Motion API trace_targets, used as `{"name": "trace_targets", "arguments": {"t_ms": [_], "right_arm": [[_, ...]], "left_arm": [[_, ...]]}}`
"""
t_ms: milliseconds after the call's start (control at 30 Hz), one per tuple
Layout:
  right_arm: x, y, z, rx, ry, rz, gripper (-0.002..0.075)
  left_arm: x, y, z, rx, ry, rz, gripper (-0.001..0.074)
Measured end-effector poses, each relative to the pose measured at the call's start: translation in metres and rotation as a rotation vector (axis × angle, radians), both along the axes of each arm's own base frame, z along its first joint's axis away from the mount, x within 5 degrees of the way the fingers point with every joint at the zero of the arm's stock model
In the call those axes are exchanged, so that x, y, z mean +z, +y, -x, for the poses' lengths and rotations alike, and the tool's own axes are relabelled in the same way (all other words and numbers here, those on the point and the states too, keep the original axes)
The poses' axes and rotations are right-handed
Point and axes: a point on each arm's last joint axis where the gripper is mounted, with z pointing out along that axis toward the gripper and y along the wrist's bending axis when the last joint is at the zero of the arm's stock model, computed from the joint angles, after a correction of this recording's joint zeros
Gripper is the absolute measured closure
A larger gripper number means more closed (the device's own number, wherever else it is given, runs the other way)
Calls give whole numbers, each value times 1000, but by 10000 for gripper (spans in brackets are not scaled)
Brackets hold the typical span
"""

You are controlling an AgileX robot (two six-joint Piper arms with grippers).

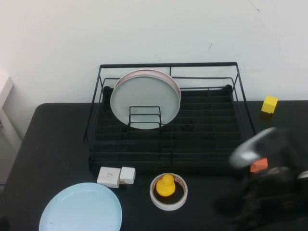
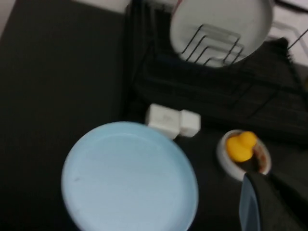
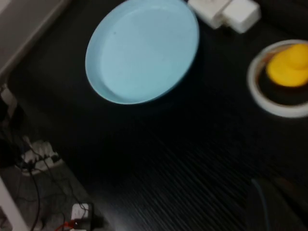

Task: Place plate on rack
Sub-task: Pick up the plate from the table

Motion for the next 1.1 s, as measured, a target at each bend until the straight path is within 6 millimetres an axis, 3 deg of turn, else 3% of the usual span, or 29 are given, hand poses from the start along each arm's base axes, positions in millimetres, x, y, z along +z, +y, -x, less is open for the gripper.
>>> {"name": "trace_targets", "arguments": {"t_ms": [167,300,500,667,767,967,1100], "right_arm": [[-27,55,-10,57,6,51,727],[-40,92,-29,103,35,59,727],[-56,133,-63,130,103,18,727],[-88,160,-82,115,203,-35,711],[-105,173,-91,79,277,-88,619],[-126,189,-104,15,361,-158,291],[-137,191,-106,3,379,-155,232]], "left_arm": [[-3,8,0,82,35,-27,736],[-4,12,-1,146,39,-24,736],[-5,13,-2,162,35,-10,736],[-10,13,-4,170,37,6,736],[-9,13,-4,175,33,18,736],[-9,13,-4,178,31,24,736],[-9,13,-4,178,31,24,736]]}}
